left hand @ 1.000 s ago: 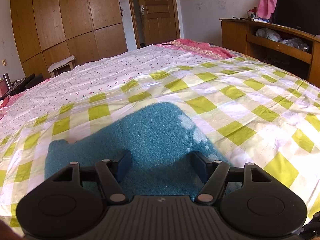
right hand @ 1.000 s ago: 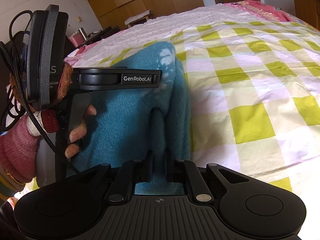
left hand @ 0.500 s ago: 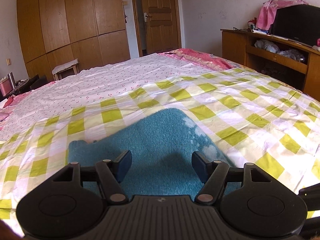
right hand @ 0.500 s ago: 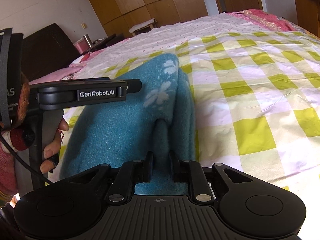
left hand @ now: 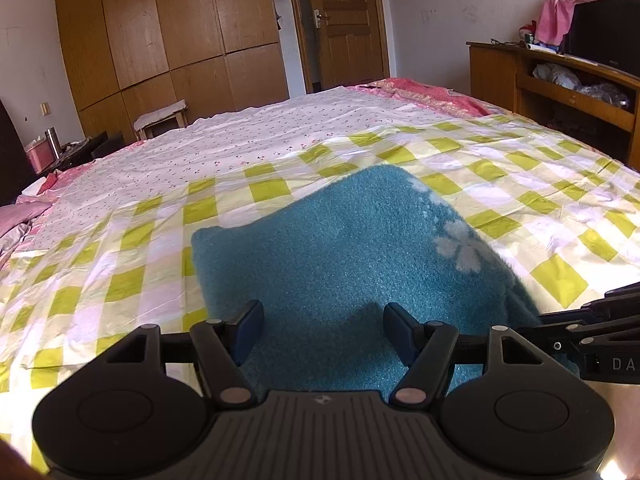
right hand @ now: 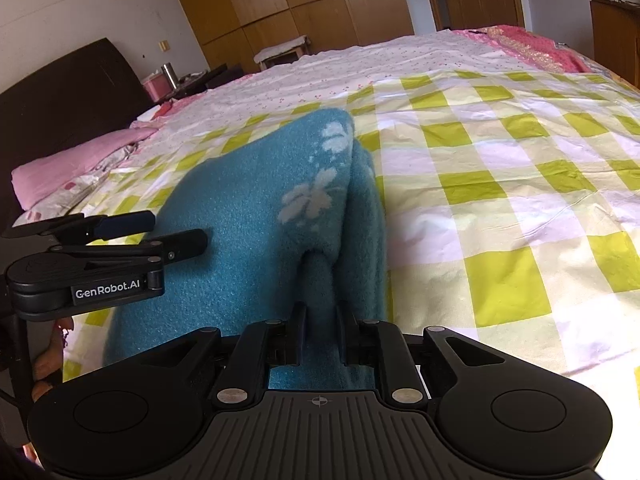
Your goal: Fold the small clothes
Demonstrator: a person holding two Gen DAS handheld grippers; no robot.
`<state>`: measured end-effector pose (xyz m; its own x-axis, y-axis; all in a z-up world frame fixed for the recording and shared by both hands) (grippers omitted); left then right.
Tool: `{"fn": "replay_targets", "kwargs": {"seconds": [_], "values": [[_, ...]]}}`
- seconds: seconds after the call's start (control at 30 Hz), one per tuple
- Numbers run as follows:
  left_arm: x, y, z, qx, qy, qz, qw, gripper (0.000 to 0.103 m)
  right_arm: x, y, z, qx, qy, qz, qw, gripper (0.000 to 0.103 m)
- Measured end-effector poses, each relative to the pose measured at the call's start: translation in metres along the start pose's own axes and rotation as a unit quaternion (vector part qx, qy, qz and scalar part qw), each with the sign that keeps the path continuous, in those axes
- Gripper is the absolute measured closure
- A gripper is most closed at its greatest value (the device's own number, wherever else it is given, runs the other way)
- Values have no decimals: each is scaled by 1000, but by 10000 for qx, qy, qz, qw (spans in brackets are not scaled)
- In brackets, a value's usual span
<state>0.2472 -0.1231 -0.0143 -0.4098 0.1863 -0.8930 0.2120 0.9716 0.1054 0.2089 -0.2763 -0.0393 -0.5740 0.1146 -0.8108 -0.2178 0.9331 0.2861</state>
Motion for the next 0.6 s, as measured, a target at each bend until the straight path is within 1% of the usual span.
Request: {"fn": "replay_targets", "kwargs": {"seconds": [0.1,0.13,0.17,0.2,0.23,0.27,0.4,0.47,0.53,0.6], "values": [[1,10,-12,-61,-71,-205,9997,31,-8,-1,-7,-17,-260,5,9997,84],[4,15,-17,-64,-55,-285,9996,31,-10,-3,-8,-29,-300,63,9995,81],[8,19,-20,-80,-29,-344,9994,31,-11,-5,-7,-28,-303,119,9995,71],[12,23,-23,-96,1,-407,9991,31,-12,-6,-5,-29,-286,148,9995,65],[15,27,-25,-88,46,-501,9987,31,-12,-7,-3,-35,-261,151,9995,53],[19,30,-27,-58,97,-595,9982,31,-11,-7,-1,-32,-248,152,9996,47],[37,42,-29,21,302,-1041,9941,29,-4,-7,12,-78,-48,241,9997,38],[45,47,-29,43,313,-1260,9915,24,-1,-8,16,-96,13,262,9996,33],[49,48,-24,111,400,-1406,9892,23,2,-10,22,-94,93,356,9993,31],[49,49,-21,126,381,-1432,9889,22,5,-14,29,-120,182,548,9983,31]]}}
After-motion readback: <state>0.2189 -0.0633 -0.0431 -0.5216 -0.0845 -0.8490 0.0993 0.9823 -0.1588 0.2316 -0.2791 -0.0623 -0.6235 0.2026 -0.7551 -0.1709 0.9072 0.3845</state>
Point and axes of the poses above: each gripper's, at about its wrist camera, not at the fingertips, and z roughly the way its jaws point, y to its left, x to its underside, the point moved 9 cm from there along z, roughly the way its jaws point, and after that the axes turned 11 degrees about -y, right-handed, at the moved point
